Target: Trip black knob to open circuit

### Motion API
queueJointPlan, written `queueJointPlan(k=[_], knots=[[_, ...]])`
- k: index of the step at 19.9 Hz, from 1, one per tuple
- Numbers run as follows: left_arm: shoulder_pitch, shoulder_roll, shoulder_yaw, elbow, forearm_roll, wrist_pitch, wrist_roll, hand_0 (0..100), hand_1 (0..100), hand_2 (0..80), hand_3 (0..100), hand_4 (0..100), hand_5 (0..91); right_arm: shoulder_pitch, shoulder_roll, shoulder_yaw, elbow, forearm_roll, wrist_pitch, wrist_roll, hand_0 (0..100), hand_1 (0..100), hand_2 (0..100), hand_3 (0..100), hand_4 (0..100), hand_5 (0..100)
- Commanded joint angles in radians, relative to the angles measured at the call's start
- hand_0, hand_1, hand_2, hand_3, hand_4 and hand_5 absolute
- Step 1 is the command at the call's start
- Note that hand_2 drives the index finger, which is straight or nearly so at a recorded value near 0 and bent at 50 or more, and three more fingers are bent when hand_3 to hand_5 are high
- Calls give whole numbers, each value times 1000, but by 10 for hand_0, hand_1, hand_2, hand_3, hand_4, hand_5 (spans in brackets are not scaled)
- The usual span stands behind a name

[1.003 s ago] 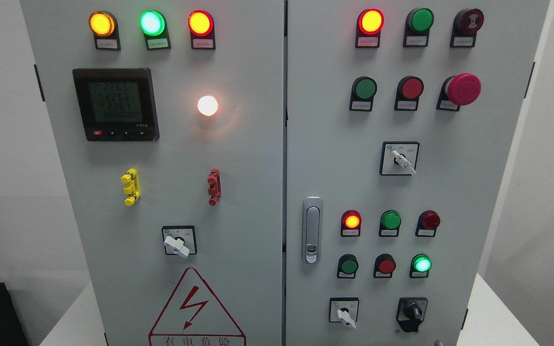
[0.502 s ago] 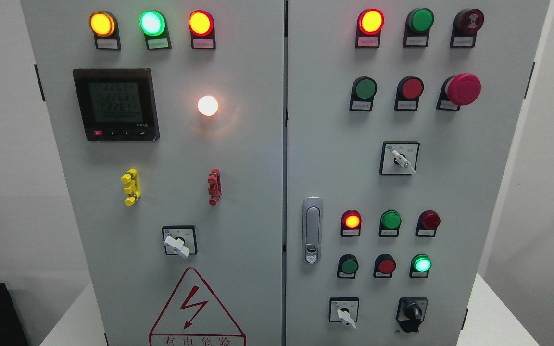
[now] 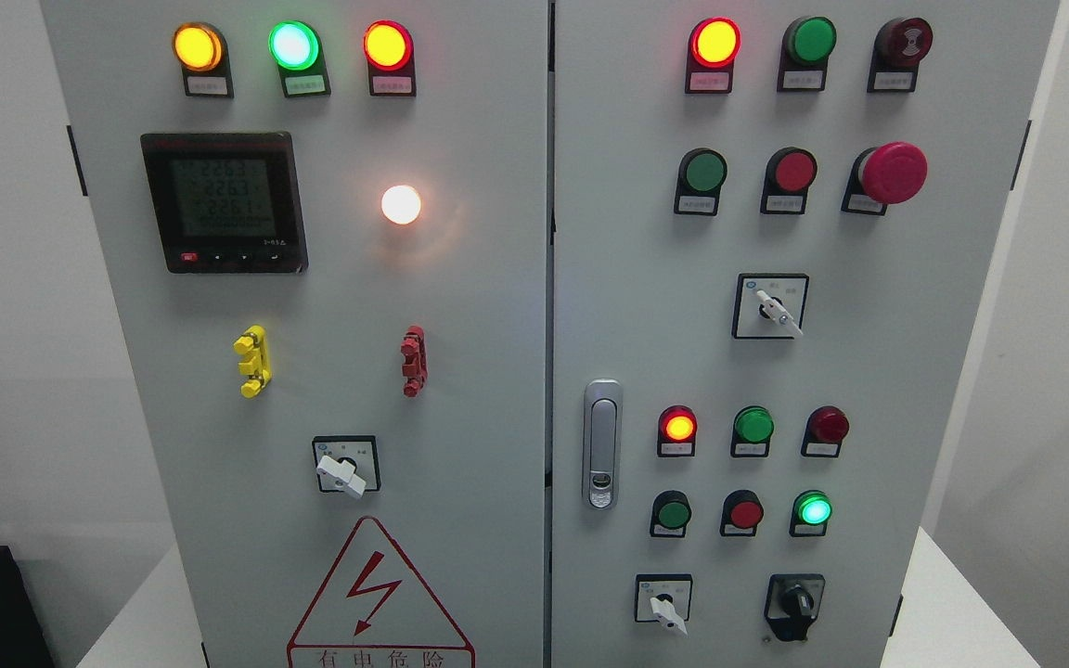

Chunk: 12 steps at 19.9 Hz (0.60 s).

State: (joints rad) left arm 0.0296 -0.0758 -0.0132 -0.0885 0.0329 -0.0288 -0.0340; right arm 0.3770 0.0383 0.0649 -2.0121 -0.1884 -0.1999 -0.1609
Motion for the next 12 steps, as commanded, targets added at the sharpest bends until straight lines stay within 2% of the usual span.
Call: queueJointPlan(k=[1, 4, 7, 12], knots=[[0, -1, 1, 1, 2, 1, 0, 120, 389, 0, 0, 0, 0, 0, -11, 4, -28, -2, -16, 12, 17, 0, 0, 108, 15, 0], [0, -1, 1, 1, 2, 1, 0, 120, 389, 0, 0, 0, 0, 0, -29, 7, -28, -2, -16, 14, 12, 0, 0, 57, 0, 0], [0, -1, 1, 1, 2, 0, 0, 120, 389, 0, 0, 0, 0, 2, -31, 10, -28, -2, -18, 38, 9, 0, 0, 33, 0, 0], [0, -1, 1, 1, 2, 1, 0, 120, 389, 0, 0, 0, 0, 8, -35, 13, -28, -2, -32, 40, 3, 0, 0, 16, 0, 0]])
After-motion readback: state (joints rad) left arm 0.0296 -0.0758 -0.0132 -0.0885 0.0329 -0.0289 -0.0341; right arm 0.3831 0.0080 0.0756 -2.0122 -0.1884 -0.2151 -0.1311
